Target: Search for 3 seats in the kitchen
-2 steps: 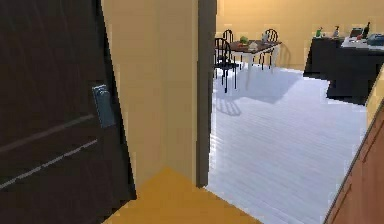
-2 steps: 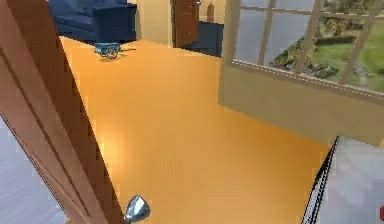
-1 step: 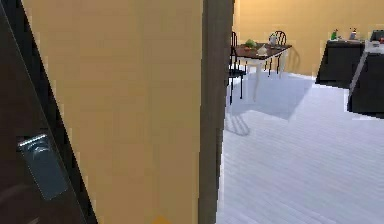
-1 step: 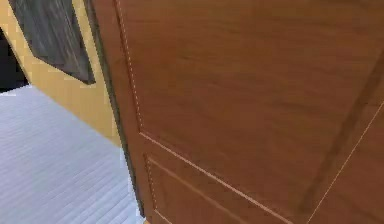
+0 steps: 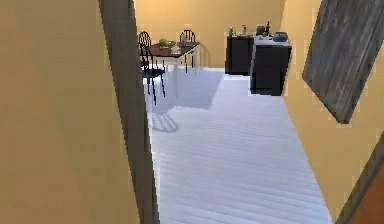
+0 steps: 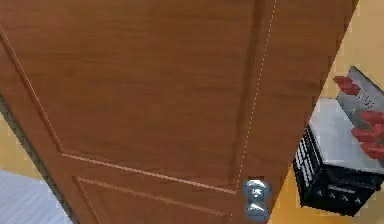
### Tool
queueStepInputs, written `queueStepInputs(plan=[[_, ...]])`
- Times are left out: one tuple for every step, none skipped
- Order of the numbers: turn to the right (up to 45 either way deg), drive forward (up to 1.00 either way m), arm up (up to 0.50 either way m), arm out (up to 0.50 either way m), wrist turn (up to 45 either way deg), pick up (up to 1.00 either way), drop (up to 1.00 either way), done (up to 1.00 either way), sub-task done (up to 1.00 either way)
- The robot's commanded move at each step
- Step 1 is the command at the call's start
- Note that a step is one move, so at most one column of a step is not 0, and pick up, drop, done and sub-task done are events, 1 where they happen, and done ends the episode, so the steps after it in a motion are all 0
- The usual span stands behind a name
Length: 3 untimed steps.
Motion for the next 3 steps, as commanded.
queueStepInputs(plan=[[0.0,0.6,0.0,0.0,0.0,0.0,0.0,0.0,0.0],[27.0,0.0,0.0,0.0,0.0,0.0,0.0,0.0,0.0],[0.0,0.05,0.0,0.0,0.0,0.0,0.0,0.0,0.0]])
